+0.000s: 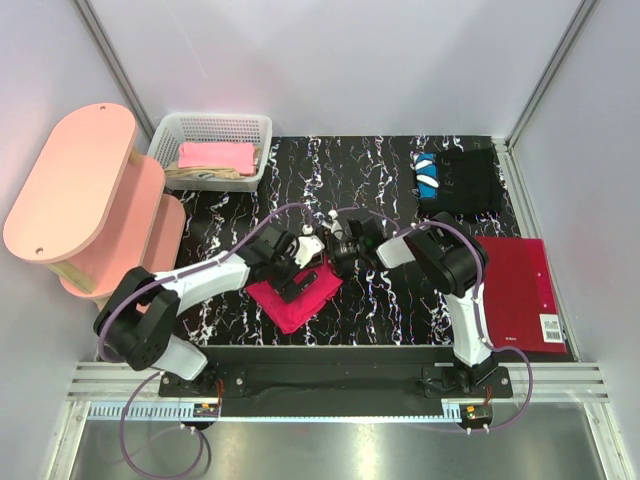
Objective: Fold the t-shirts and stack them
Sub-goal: Put the neatly folded tshirt into the corner of the board with the right arm
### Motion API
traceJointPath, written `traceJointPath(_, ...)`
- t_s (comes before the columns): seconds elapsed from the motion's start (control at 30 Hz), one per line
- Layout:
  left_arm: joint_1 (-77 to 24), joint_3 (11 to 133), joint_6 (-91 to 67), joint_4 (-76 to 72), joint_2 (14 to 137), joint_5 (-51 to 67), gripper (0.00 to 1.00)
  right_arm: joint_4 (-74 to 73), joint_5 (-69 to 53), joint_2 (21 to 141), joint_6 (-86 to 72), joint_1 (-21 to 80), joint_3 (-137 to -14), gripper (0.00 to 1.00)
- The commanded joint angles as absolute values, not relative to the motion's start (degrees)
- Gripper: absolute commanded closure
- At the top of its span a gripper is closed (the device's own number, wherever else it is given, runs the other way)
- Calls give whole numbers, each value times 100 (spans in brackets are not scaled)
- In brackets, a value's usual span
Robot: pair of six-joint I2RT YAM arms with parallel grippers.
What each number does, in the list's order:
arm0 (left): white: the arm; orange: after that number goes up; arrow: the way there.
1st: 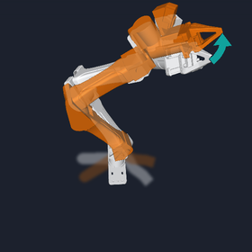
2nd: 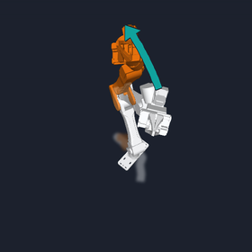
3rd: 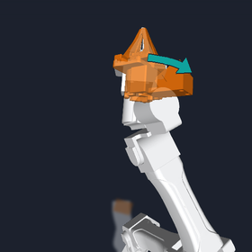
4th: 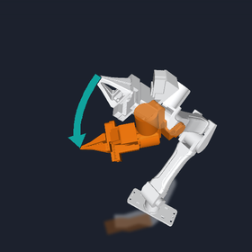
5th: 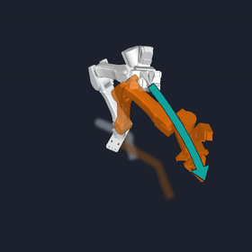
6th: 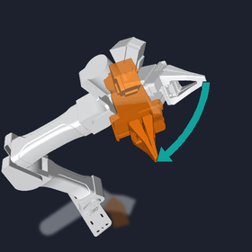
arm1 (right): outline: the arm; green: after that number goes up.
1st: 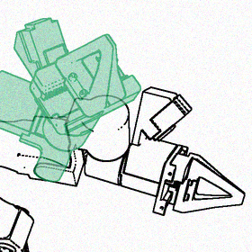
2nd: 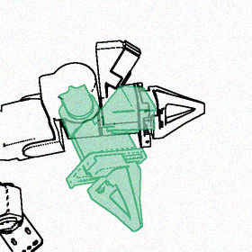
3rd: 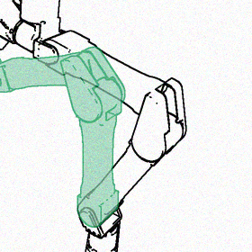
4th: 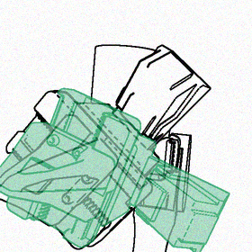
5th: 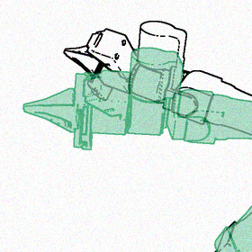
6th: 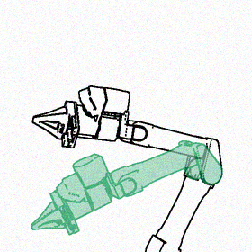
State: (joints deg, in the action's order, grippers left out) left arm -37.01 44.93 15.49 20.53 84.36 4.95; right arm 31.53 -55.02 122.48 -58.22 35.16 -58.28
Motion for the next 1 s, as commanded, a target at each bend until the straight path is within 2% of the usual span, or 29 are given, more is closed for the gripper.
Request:
traceJointPath(0.0,-3656,4447,1319,1230,8086,800,1,2549,-5370,12586,-6196,3639,-5651,20)
traceJointPath(0.1,-3586,4509,1257,1257,8007,905,1,2391,-5423,12603,-6161,3647,-5774,31)
traceJointPath(0.13,-3560,4517,1266,1257,7920,905,1,2356,-5449,12604,-6152,3639,-5801,40)
traceJointPath(0.2,-3464,4596,1292,1371,7779,975,1,2250,-5458,12577,-6108,3647,-5862,48)
traceJointPath(0.23,-3428,4649,1327,1441,7744,1010,1,2206,-5467,12560,-6091,3647,-5888,58)
traceJointPath(0.33,-3244,4939,1511,1915,7629,1151,1,2110,-5519,12551,-6064,3647,-6003,76)
traceJointPath(0.37,-3200,5122,1573,2186,7585,1160,1,2048,-5528,12542,-6056,3639,-6064,89)
traceJointPath(0.43,-3015,5325,1801,2494,7445,1195,1,1952,-5537,12525,-6047,3639,-6143,100)
traceJointPath(0.63,-2067,6265,2109,3506,6918,1371,1,934,-5721,12384,-5565,3297,-6968,100)
traceJointPath(0.83,-1644,6268,2505,4148,6312,1161,1,-911,-5941,12296,-4730,2023,-8681,100)
traceJointPath(0.87,-1617,6223,2514,4192,6224,1117,1,-1628,-5941,12357,-4354,1865,-9310,100)
traceJointPath(0.97,-1538,6074,2479,4254,5951,1143,1,-2554,-5976,12725,-3912,1390,-10375,100)
